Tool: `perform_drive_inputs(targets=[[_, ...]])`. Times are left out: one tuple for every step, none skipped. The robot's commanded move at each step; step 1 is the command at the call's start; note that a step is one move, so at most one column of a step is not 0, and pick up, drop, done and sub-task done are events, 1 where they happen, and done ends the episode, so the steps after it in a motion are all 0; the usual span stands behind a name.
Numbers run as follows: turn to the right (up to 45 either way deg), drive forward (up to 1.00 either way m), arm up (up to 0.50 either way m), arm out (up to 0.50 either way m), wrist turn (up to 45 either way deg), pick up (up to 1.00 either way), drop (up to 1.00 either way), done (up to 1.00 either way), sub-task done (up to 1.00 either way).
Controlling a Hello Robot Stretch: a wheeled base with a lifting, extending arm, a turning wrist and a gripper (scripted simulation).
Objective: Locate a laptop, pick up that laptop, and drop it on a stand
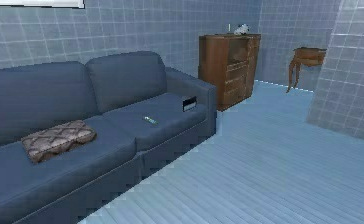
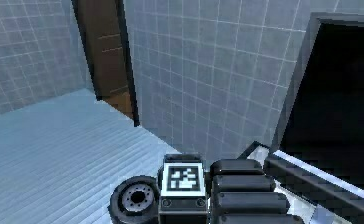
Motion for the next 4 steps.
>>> perform_drive_inputs(targets=[[0.0,0.05,0.0,0.0,0.0,0.0,0.0,0.0,0.0],[45.0,0.0,0.0,0.0,0.0,0.0,0.0,0.0,0.0],[21.0,0.0,0.0,0.0,0.0,0.0,0.0,0.0,0.0],[6.0,0.0,0.0,0.0,0.0,0.0,0.0,0.0,0.0]])
